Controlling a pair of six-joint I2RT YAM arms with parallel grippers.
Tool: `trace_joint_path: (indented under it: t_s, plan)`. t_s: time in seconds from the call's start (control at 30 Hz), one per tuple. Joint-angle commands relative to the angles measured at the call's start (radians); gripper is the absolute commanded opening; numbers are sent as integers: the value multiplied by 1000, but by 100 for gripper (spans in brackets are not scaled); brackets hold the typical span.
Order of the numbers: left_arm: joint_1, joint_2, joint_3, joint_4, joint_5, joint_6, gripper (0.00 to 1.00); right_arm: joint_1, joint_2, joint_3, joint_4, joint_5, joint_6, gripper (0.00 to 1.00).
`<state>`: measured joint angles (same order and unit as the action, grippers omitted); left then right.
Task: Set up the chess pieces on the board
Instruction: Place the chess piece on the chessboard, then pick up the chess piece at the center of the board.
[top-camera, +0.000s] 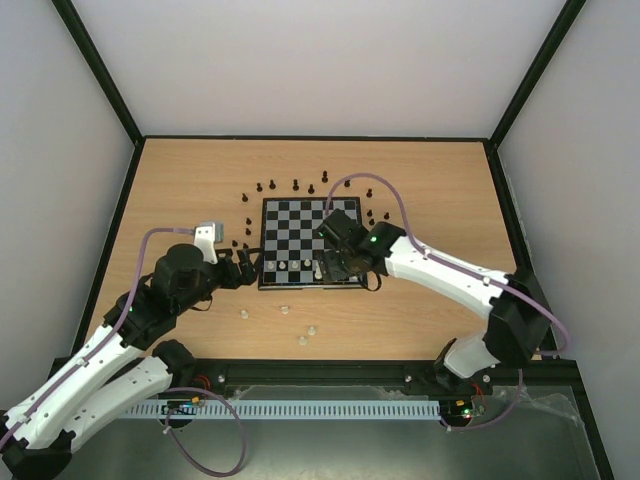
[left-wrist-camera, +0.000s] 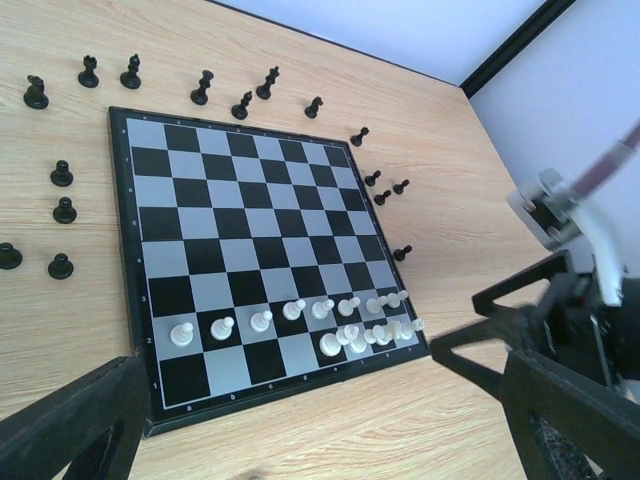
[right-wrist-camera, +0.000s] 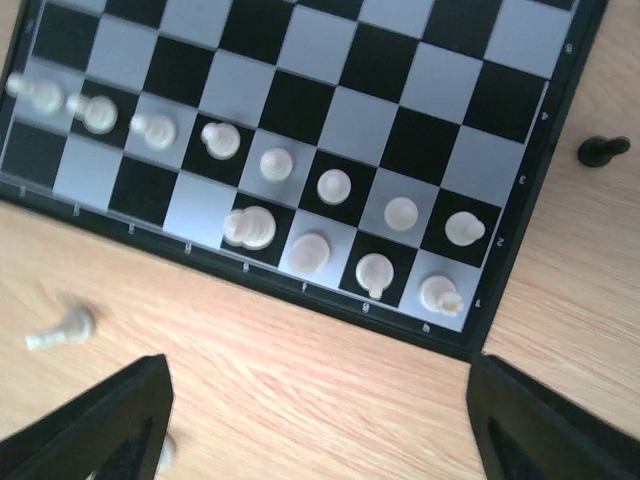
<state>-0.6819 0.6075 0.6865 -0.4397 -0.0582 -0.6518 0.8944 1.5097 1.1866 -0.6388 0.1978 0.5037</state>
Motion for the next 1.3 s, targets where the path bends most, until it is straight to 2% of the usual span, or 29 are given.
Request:
trace_joint_path:
  t_s: [0.0,0.03,0.27,0.53,0.93,1.1,1.27]
  plan:
    - [5,-4,25,-1,-27,15,99,42,-79,-61,-58,-21,25,90]
    - [5,-5,30,-4,-30,15,99,58,-93,-68,-59,-20,31,99]
    - [5,-22,56,-32,-51,17,99,177,-113,-92,-58,-11,88,99]
    - [5,-56,57,-59,-57,7,99,243,-56,-112,-8,-28,119,100]
    - [5,-101,57,-91,-69,2,99,288,61,-54,10,-40,118,83]
    - [5,-94,53,-84,-65,7,99,314,100,-45,10,-40,126,69]
    - [5,-91,52,-80,-62,8,99,328,121,-30,0,-24,125,64]
